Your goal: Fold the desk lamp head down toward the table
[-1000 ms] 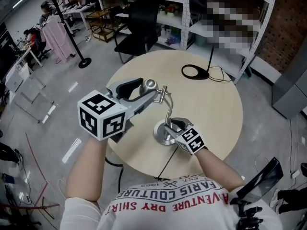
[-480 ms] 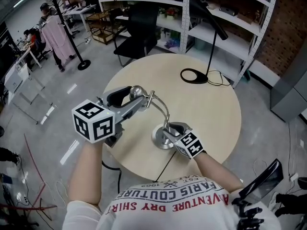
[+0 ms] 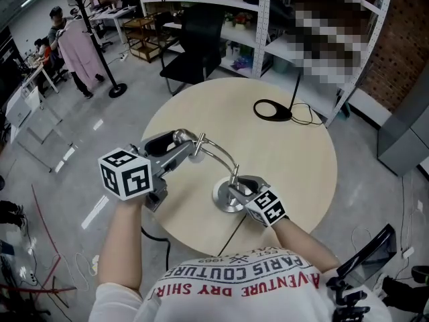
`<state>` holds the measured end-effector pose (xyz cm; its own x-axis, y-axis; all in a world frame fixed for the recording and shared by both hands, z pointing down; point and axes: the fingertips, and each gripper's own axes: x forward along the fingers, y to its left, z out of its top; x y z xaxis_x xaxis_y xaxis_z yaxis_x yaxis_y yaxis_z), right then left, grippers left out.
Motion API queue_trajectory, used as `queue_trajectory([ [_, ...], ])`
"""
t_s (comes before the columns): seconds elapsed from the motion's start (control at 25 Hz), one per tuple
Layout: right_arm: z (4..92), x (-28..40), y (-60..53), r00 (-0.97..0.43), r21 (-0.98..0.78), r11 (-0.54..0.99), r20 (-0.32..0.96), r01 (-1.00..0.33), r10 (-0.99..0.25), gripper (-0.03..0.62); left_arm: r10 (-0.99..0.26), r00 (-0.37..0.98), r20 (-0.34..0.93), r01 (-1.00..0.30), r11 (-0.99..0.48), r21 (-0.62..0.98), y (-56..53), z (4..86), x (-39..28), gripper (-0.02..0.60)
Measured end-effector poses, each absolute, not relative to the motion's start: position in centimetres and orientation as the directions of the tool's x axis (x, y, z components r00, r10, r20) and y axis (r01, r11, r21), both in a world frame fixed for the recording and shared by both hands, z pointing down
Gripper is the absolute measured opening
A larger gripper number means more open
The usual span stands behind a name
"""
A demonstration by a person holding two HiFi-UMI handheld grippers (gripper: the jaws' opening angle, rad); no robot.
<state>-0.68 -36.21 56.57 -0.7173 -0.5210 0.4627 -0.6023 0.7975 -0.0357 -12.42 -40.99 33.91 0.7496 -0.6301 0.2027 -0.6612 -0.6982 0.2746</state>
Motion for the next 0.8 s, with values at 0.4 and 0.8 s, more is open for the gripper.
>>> queue_trajectory([
  [0.4,56.7,-0.5,-36.2,-0.722,-0.042,0.798,0.456,-0.601,-0.520,0.140,-0.621,0.767,0.162,-0.621,-0.655,0.431,-41.7,37.3,-14.7,0.227],
  [0.8,56.8,-0.5,-36.2,-0.729,-0.052,0.794,0.436,-0.606,-0.528,0.141,-0.630,0.770,0.101,-0.577,-0.620,0.532,-42.2,40.4,-16.2,0.227],
])
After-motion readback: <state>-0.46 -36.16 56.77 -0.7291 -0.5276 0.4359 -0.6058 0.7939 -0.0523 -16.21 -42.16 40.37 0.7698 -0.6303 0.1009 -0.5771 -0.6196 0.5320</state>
